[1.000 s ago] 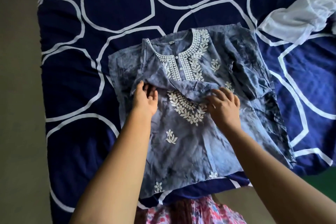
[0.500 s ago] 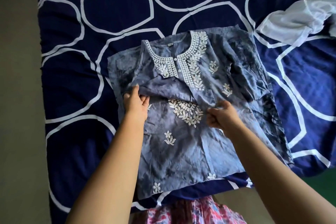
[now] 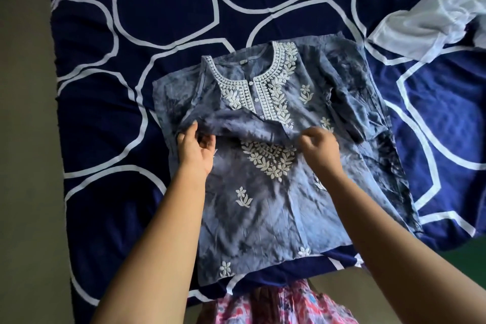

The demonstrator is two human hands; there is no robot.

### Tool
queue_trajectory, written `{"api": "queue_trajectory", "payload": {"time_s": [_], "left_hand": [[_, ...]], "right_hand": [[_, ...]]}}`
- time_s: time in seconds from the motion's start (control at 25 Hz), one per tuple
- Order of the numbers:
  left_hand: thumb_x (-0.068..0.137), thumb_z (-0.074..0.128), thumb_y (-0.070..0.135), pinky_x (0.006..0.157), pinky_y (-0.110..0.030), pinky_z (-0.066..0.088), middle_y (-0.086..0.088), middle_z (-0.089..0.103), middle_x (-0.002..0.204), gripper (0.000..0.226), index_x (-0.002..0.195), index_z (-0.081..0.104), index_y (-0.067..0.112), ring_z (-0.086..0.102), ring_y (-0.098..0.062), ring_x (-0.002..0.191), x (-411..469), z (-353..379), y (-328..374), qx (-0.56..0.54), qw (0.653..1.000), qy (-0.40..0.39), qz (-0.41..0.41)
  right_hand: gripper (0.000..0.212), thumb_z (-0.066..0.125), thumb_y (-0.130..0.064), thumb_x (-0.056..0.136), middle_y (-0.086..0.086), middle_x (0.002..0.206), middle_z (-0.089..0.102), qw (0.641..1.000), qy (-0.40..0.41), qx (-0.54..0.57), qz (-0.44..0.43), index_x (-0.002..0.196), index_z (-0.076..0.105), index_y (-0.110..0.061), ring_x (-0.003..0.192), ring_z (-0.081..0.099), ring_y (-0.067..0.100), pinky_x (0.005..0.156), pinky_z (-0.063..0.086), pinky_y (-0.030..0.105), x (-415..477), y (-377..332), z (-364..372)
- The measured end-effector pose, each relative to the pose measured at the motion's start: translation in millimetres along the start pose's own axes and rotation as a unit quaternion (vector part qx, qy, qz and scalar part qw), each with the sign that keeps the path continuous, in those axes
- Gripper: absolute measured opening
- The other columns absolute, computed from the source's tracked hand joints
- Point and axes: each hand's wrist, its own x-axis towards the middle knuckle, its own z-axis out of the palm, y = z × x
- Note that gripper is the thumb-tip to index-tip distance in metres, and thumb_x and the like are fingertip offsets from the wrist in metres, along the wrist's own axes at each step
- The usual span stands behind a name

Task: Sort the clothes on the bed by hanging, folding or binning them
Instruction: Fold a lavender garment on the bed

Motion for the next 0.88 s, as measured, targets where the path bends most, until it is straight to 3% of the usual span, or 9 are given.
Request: {"api": "queue_trajectory", "payload": {"time_s": [0.08, 0.16, 0.32, 0.44, 0.56, 0.68, 0.72, 0.8, 0.88], "left_hand": [[0.091, 0.061, 0.019, 0.047, -0.017, 0.048, -0.004, 0.059, 0.099, 0.022, 0.111, 0.052, 0.016, 0.054, -0.015, 0.078, 0, 1, 0, 0.021, 1.0, 0.014, 0.01], [0.092, 0.06, 0.021, 0.05, -0.018, 0.047, -0.002, 0.059, 0.099, 0.015, 0.104, 0.052, 0.018, 0.054, -0.014, 0.08, -1, 3, 1, 0.049, 0.998, 0.021, 0.015], [0.096, 0.054, 0.014, 0.081, -0.03, 0.047, 0.002, 0.058, 0.099, 0.023, 0.116, 0.046, 0.02, 0.056, -0.016, 0.094, 0, 2, 1, 0.055, 0.998, 0.018, 0.022], [0.092, 0.057, 0.005, 0.067, -0.027, 0.051, 0.001, 0.06, 0.098, 0.025, 0.108, 0.047, 0.022, 0.058, -0.014, 0.082, -1, -2, -4, 0.101, 0.994, 0.016, 0.047], [0.091, 0.057, 0.006, 0.063, -0.027, 0.049, -0.002, 0.058, 0.103, 0.027, 0.107, 0.043, 0.022, 0.054, -0.013, 0.074, -6, -7, -11, 0.174, 0.981, 0.028, 0.075], [0.095, 0.053, 0.014, 0.077, -0.035, 0.051, 0.001, 0.06, 0.106, 0.024, 0.116, 0.044, 0.023, 0.061, -0.018, 0.087, -9, -6, -14, 0.171, 0.982, 0.031, 0.07], [0.096, 0.052, 0.016, 0.081, -0.037, 0.05, 0.003, 0.06, 0.105, 0.027, 0.121, 0.044, 0.023, 0.062, -0.018, 0.089, -9, -6, -13, 0.165, 0.984, 0.022, 0.06], [0.096, 0.053, 0.016, 0.083, -0.038, 0.05, 0.004, 0.061, 0.104, 0.035, 0.129, 0.043, 0.021, 0.063, -0.019, 0.091, -7, -7, -12, 0.16, 0.986, 0.012, 0.048], [0.096, 0.054, 0.015, 0.083, -0.037, 0.051, 0.002, 0.061, 0.108, 0.038, 0.132, 0.043, 0.021, 0.062, -0.021, 0.096, -3, -9, -11, 0.157, 0.986, 0.015, 0.045]], "right_hand": [[0.026, 0.043, -0.011, 0.091, 0.002, 0.06, 0.053, 0.928, -0.053, 0.332, 0.159, 0.068, 0.052, -0.009, 0.051, 0.048, 0.016, 0.054, 0.04, 0.025, -8, -21, -10], [0.026, 0.036, -0.013, 0.095, 0.007, 0.063, 0.058, 0.841, -0.111, 0.454, 0.272, 0.075, 0.051, -0.005, 0.051, 0.058, 0.02, 0.051, 0.048, 0.025, -16, -21, -14], [0.009, 0.049, -0.01, 0.096, 0.016, 0.072, 0.066, 0.854, -0.148, 0.392, 0.309, 0.089, 0.053, -0.005, 0.055, 0.068, 0.02, 0.051, 0.057, 0.027, -28, 8, -3], [0.028, 0.05, 0.016, 0.086, 0.01, 0.063, 0.064, 0.876, -0.133, 0.391, 0.249, 0.083, 0.042, -0.011, 0.052, 0.065, 0.016, 0.049, 0.052, 0.024, -45, 18, 4], [0.028, 0.044, 0.016, 0.083, 0.008, 0.064, 0.053, 0.928, -0.12, 0.272, 0.225, 0.084, 0.044, -0.012, 0.045, 0.052, 0.011, 0.042, 0.039, 0.02, -70, 28, 12], [0.025, 0.06, -0.001, 0.081, 0.006, 0.086, 0.056, 0.996, 0.007, 0.016, 0.088, 0.104, 0.054, -0.009, 0.076, 0.056, 0.009, 0.062, 0.04, 0.013, -86, 31, 16], [0.039, 0.066, -0.007, 0.08, 0.009, 0.102, 0.056, 0.998, 0.05, -0.046, -0.016, 0.117, 0.052, -0.006, 0.094, 0.052, 0.004, 0.08, 0.038, 0.011, -86, 31, 18], [0.069, 0.068, -0.02, 0.079, 0.011, 0.142, 0.041, 0.969, 0.033, -0.191, -0.154, 0.141, 0.037, -0.02, 0.13, 0.03, 0.016, 0.108, 0.022, 0.028, -72, 32, 22], [0.07, 0.061, -0.018, 0.083, -0.006, 0.158, 0.015, 0.931, -0.052, -0.306, -0.192, 0.143, 0.031, -0.04, 0.143, 0.001, 0.021, 0.114, 0.011, 0.045, -49, 25, 23]]}}
